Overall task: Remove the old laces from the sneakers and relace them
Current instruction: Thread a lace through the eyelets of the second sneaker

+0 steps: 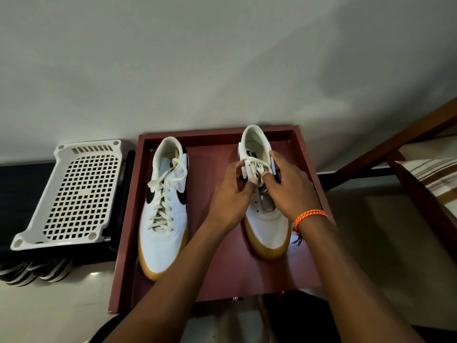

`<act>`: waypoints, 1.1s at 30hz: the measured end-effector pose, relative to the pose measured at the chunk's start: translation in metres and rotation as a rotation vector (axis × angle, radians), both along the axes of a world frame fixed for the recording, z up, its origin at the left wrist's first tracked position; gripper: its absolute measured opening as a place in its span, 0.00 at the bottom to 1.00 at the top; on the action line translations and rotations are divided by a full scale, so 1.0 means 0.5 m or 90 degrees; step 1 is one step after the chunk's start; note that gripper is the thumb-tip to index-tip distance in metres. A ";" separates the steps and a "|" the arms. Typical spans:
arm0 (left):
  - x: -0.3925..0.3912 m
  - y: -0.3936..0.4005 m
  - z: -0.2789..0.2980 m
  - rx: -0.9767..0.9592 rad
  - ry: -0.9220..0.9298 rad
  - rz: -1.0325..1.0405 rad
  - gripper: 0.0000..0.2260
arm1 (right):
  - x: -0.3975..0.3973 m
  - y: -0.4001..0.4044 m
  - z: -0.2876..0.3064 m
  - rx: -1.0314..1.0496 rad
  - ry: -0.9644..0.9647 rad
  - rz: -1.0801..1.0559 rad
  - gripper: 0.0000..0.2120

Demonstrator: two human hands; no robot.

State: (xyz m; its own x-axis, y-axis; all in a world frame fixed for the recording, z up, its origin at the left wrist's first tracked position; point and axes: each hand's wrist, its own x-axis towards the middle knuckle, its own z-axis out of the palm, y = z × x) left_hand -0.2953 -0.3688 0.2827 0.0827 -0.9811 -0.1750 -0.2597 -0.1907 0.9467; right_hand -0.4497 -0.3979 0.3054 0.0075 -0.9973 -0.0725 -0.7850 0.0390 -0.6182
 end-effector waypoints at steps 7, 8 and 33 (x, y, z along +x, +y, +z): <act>0.091 0.024 0.019 -0.039 -0.235 0.007 0.16 | 0.061 0.015 -0.003 0.013 0.028 0.054 0.28; 0.102 0.028 0.024 -0.053 -0.284 0.013 0.15 | 0.070 0.016 -0.003 0.010 0.016 0.043 0.25; 0.267 0.025 0.071 -0.087 -0.412 0.358 0.08 | 0.337 0.081 -0.025 -0.139 -0.082 0.271 0.25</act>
